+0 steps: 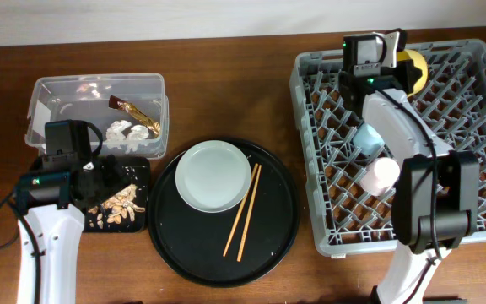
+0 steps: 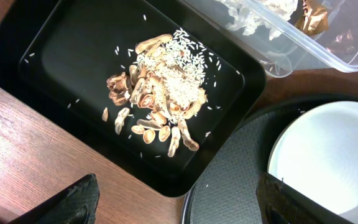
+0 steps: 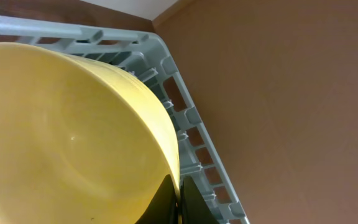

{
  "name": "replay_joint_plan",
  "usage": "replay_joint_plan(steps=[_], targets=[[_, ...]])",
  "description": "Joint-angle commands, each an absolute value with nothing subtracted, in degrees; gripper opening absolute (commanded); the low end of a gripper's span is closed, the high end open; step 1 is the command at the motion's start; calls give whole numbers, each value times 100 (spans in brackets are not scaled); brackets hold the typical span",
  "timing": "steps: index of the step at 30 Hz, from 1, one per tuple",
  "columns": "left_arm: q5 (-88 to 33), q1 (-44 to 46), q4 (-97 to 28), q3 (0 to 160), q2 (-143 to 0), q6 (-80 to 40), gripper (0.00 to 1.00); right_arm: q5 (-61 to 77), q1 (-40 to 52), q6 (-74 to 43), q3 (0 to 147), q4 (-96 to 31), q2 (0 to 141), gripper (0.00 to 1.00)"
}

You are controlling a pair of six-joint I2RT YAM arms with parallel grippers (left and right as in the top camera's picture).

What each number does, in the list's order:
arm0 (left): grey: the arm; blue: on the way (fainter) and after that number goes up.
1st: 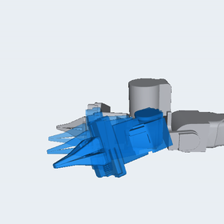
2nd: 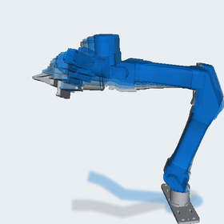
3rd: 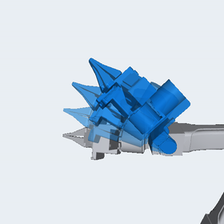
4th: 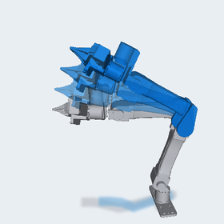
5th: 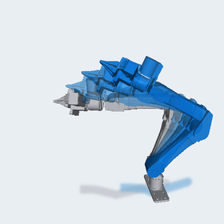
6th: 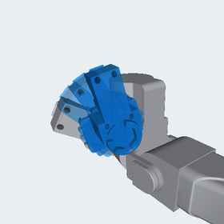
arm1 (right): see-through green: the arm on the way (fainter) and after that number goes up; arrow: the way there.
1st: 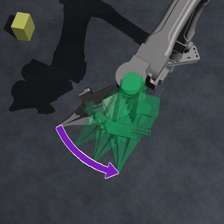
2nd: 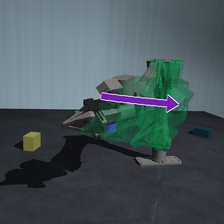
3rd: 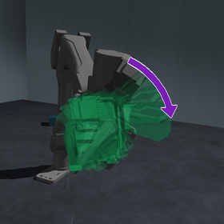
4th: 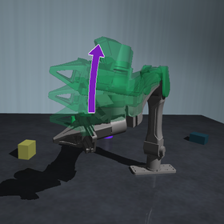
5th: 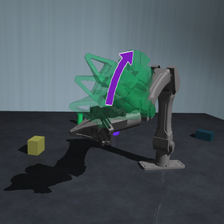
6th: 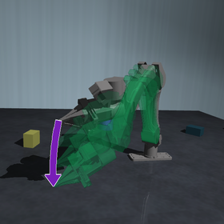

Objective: Sort waste into correct bins and load items into the dishwasher rack
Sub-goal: 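Place the yellow bowl in the back of the dish rack, then grasp one chopstick from the black tray with the right gripper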

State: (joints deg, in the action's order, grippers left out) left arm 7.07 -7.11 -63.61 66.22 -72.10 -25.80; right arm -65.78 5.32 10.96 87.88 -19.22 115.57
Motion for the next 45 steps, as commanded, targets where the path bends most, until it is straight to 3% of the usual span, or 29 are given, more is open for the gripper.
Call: replay_joint_plan(steps=[1, 7, 11, 15, 17, 20, 22, 24, 28, 35, 42, 43, 45], targets=[[690, -731, -6324, 6626, -7144, -2630, 80, -6440, 864, 1007, 8807, -2038, 11638, 4], [690, -731, -6326, 6626, -7144, -2628, 80, -6145, 1028, 440, 8807, -2814, 11653, 4], [690, -731, -6326, 6626, -7144, -2630, 80, -5983, 1288, -659, 8809, -3874, 11371, 5], [690, -731, -6329, 6626, -7144, -2628, 81, -4029, 1398, -803, 8809, -4534, 10252, 53], [690, -731, -6329, 6626, -7144, -2628, 81, -2982, 1398, -803, 8809, -4965, 9476, 68], [690, -731, -6326, 6626, -7144, -2628, 82, -742, 1398, -805, 8809, -5500, 8661, 81], [690, -731, -6324, 6626, -7144, -2628, 85, 1173, 1461, -805, 8807, -6145, 8447, 81], [690, -731, -6326, 6626, -7144, -2628, 85, 1573, 1702, -875, 8739, -6635, 8558, 81], [692, -731, -6326, 6626, -7144, -2628, 86, 1566, 2526, -1581, 8097, -6602, 8816, 81], [690, -731, -6326, 6626, -7144, -2628, 87, 1061, 3677, -2838, 6510, -4982, 9338, 77], [692, -731, -6326, 6626, -7144, -2628, 87, 832, 4056, -3476, 6364, -4390, 10464, 76], [690, -731, -6326, 6626, -7144, -2628, 87, 821, 4053, -3564, 6364, -4410, 10608, 70], [690, -731, -6326, 6626, -7144, -2628, 87, 504, 4053, -4003, 6364, -4528, 10715, 68]])
